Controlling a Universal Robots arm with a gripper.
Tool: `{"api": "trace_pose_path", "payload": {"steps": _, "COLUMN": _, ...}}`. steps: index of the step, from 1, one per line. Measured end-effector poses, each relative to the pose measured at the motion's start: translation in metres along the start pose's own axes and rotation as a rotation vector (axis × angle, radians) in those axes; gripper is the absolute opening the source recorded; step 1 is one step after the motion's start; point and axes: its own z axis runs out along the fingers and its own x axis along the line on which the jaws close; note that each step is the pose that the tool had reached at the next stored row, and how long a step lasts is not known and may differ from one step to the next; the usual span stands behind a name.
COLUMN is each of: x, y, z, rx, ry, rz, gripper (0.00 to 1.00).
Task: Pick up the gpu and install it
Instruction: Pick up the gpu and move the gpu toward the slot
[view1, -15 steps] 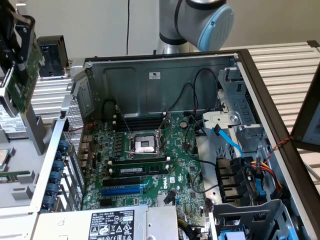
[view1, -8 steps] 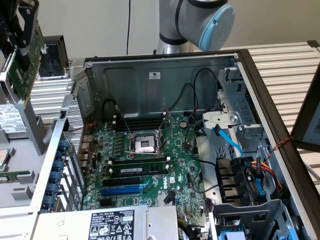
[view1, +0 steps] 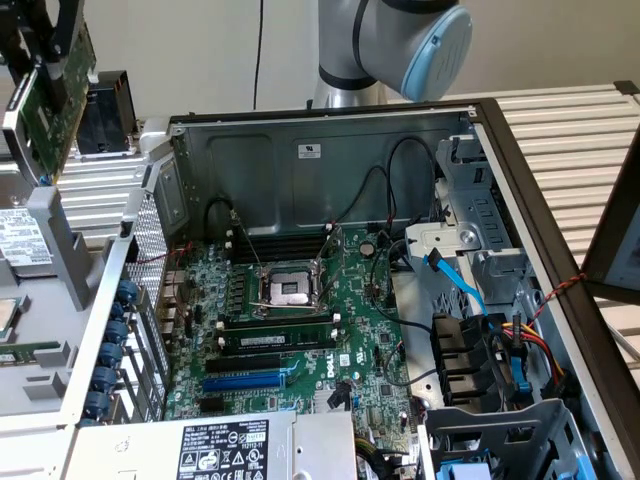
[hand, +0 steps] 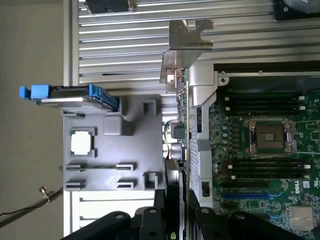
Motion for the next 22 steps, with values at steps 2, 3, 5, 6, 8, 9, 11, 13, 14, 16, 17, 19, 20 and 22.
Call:
{"api": "trace_pose_path", "payload": {"steps": 2, "x": -0.005, "y": -0.0010, "z": -0.0061, "rx": 0.0005, "ry": 0.0090, "rz": 0.001, "gripper": 0.27}}
{"api": "trace_pose_path", "payload": {"steps": 3, "x": -0.008, "y": -0.0016, "z": -0.0095, "rx": 0.0008, "ry": 0.0129, "rz": 0.001, "gripper": 0.27}}
{"api": "trace_pose_path", "payload": {"steps": 5, "x": -0.015, "y": -0.0031, "z": -0.0171, "rx": 0.0012, "ry": 0.0194, "rz": 0.002, "gripper": 0.27}}
{"api": "trace_pose_path", "payload": {"steps": 6, "x": -0.018, "y": -0.0039, "z": -0.0211, "rx": 0.0013, "ry": 0.0217, "rz": 0.002, "gripper": 0.27}}
{"api": "trace_pose_path", "payload": {"steps": 8, "x": -0.024, "y": -0.0056, "z": -0.0288, "rx": 0.0015, "ry": 0.0262, "rz": 0.002, "gripper": 0.27}}
{"api": "trace_pose_path", "payload": {"steps": 9, "x": -0.028, "y": -0.0066, "z": -0.0324, "rx": 0.0018, "ry": 0.0291, "rz": 0.003, "gripper": 0.27}}
{"api": "trace_pose_path", "payload": {"steps": 11, "x": -0.035, "y": -0.0084, "z": -0.0382, "rx": 0.0021, "ry": 0.0352, "rz": 0.003, "gripper": 0.27}}
{"api": "trace_pose_path", "payload": {"steps": 13, "x": -0.043, "y": -0.0099, "z": -0.0424, "rx": 0.0024, "ry": 0.0407, "rz": 0.004, "gripper": 0.27}}
{"api": "trace_pose_path", "payload": {"steps": 14, "x": -0.047, "y": -0.0105, "z": -0.0444, "rx": 0.0025, "ry": 0.0433, "rz": 0.004, "gripper": 0.27}}
{"api": "trace_pose_path", "payload": {"steps": 16, "x": -0.055, "y": -0.0116, "z": -0.0476, "rx": 0.0028, "ry": 0.0452, "rz": 0.004, "gripper": 0.27}}
{"api": "trace_pose_path", "payload": {"steps": 17, "x": -0.059, "y": -0.0120, "z": -0.0487, "rx": 0.0028, "ry": 0.0454, "rz": 0.004, "gripper": 0.27}}
{"api": "trace_pose_path", "payload": {"steps": 19, "x": -0.068, "y": -0.0129, "z": -0.0505, "rx": 0.0029, "ry": 0.0459, "rz": 0.004, "gripper": 0.27}}
{"api": "trace_pose_path", "payload": {"steps": 20, "x": -0.072, "y": -0.0133, "z": -0.0512, "rx": 0.0029, "ry": 0.0462, "rz": 0.004, "gripper": 0.27}}
{"api": "trace_pose_path", "payload": {"steps": 22, "x": -0.082, "y": -0.0143, "z": -0.0522, "rx": 0.0030, "ry": 0.0468, "rz": 0.004, "gripper": 0.27}}
